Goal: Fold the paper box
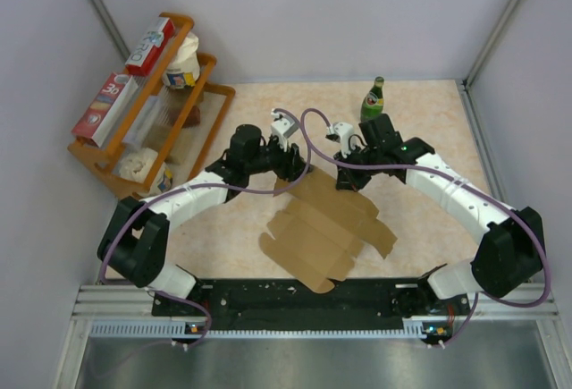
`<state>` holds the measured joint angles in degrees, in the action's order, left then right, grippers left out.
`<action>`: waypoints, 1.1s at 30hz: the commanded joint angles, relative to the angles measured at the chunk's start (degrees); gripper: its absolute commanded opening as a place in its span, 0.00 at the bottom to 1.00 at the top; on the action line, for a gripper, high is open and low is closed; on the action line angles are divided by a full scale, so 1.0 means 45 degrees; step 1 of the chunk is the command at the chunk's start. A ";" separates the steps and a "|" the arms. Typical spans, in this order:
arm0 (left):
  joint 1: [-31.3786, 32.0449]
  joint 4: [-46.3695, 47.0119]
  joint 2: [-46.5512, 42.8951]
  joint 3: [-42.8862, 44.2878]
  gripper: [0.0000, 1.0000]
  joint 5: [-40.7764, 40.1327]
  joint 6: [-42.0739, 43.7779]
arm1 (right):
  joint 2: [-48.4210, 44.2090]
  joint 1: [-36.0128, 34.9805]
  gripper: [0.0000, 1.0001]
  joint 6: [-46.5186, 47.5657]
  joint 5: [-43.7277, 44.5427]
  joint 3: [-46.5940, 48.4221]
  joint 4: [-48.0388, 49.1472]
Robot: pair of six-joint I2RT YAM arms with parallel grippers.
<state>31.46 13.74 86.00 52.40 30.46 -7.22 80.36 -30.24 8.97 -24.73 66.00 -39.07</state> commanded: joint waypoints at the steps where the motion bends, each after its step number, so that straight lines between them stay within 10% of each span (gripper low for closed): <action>1: -0.0039 0.0502 -0.0185 0.0386 0.48 0.0438 -0.0054 | -0.0103 -0.0175 0.00 0.0096 -0.0227 0.0178 0.0088; 18: 0.0059 -0.0475 -0.0497 0.0445 0.36 0.0458 -0.0718 | 0.0033 -0.0175 0.00 0.0037 -0.0207 0.0256 0.0166; 33: 0.0683 -0.0533 -0.1064 0.0172 0.47 0.0224 -0.1246 | 0.0131 -0.0175 0.00 -0.0002 -0.0207 0.0139 0.0225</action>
<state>33.82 9.87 83.11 52.40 31.62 -12.03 80.36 -30.24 8.93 -24.73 66.00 -39.05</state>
